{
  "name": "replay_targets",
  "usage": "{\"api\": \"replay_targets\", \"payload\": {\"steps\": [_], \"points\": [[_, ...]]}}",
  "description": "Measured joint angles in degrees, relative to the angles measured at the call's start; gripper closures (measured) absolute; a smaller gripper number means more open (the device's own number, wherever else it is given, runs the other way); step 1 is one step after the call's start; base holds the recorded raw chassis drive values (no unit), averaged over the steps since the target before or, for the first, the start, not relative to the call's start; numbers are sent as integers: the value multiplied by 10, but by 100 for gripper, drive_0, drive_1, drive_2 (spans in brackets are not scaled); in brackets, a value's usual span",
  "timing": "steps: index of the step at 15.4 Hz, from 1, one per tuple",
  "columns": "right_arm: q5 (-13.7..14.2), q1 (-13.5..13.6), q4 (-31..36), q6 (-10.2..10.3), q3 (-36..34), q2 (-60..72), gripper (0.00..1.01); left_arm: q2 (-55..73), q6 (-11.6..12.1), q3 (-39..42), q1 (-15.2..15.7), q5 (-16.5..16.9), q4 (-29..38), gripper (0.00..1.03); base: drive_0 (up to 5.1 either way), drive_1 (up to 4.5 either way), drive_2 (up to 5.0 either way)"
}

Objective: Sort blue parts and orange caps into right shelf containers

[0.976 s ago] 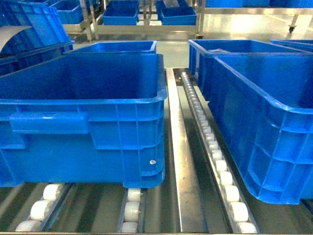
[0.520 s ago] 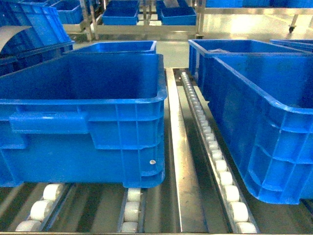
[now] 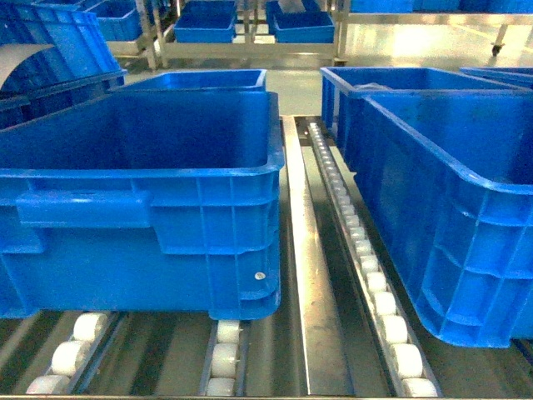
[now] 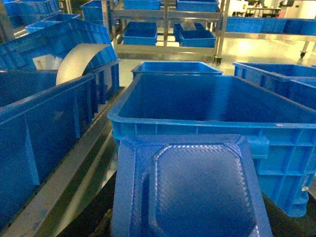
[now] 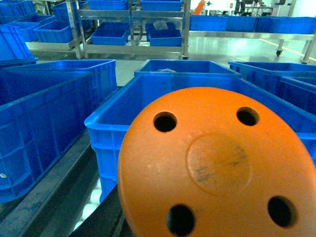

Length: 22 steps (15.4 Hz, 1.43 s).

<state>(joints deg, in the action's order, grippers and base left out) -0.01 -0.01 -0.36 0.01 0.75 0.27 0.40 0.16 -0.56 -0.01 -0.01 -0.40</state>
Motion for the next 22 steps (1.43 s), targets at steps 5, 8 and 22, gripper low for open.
{"api": "replay_targets", "payload": {"steps": [5,8,22], "points": [[0,0,0,0,0,0,57,0,0,0,0,0,0,60,0,0,0],[0,0,0,0,0,0,57,0,0,0,0,0,0,60,0,0,0],[14,-20,487,-56,283,726,57,836,-81,-357,-45,-66,508,60,0,0,0]]}}
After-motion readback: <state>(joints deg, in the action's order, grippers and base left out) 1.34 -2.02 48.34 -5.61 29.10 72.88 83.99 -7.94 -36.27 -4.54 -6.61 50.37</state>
